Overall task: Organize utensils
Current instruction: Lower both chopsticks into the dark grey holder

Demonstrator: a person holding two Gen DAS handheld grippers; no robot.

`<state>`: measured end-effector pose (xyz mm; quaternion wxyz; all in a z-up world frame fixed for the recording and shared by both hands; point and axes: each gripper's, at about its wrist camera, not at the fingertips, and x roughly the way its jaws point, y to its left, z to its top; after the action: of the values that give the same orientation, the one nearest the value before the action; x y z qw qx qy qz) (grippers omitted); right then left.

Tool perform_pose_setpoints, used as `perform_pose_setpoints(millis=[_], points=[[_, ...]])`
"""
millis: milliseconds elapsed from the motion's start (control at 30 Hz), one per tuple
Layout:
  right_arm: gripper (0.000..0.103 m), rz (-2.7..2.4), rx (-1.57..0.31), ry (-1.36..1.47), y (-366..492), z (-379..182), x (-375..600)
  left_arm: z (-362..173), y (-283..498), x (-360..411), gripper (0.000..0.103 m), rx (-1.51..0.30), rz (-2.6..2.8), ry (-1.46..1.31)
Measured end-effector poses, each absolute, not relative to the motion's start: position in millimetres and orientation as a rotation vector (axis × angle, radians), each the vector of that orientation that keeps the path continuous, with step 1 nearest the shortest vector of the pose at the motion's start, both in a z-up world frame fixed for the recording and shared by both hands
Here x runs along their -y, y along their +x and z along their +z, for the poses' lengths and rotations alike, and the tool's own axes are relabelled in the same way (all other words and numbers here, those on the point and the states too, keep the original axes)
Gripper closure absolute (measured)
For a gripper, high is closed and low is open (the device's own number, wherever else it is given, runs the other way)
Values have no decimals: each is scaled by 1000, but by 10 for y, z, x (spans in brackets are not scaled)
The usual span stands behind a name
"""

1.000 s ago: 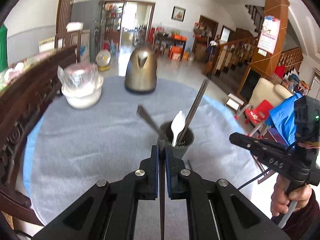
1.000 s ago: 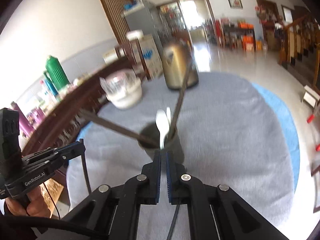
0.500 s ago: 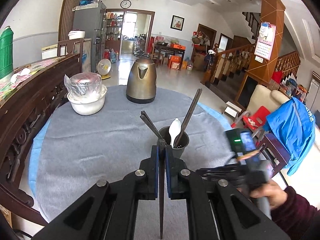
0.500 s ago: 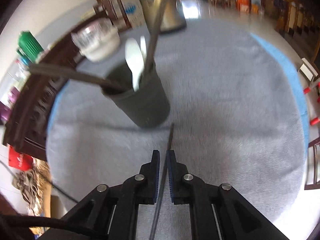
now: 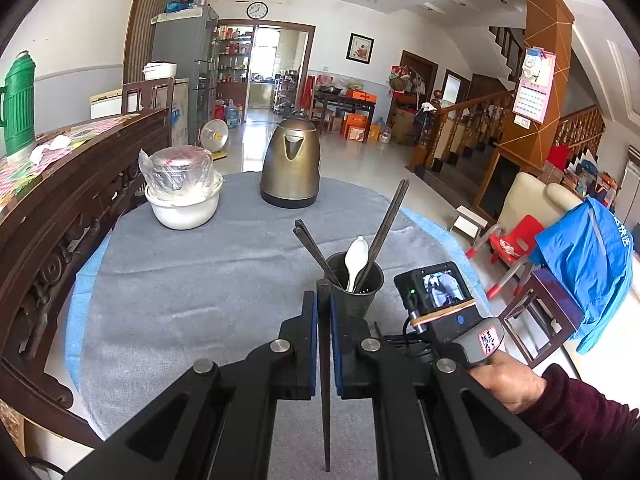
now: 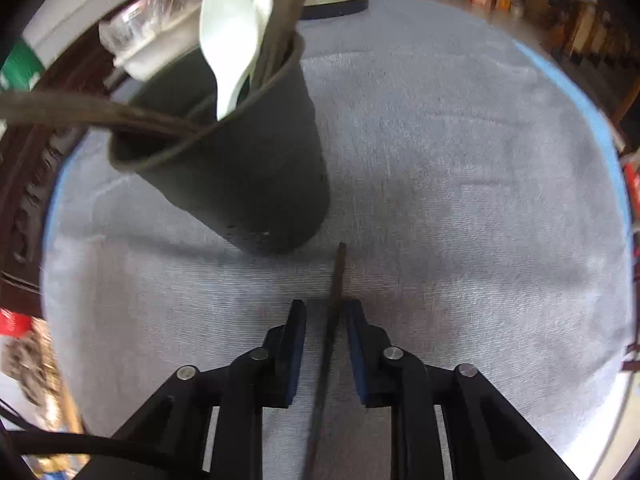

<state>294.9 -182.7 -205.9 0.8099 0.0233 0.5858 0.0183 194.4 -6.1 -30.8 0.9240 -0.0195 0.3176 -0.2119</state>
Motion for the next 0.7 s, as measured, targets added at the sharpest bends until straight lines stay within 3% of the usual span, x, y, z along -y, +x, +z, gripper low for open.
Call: perform_pose_setpoints(millis=[167, 700], points=[[97, 84, -1196, 112, 2827, -1948, 1971, -282, 1943, 50, 97, -648, -427, -45], [97, 213, -672, 261, 2031, -656, 2349, 6, 1867, 163, 97, -573, -414, -34]])
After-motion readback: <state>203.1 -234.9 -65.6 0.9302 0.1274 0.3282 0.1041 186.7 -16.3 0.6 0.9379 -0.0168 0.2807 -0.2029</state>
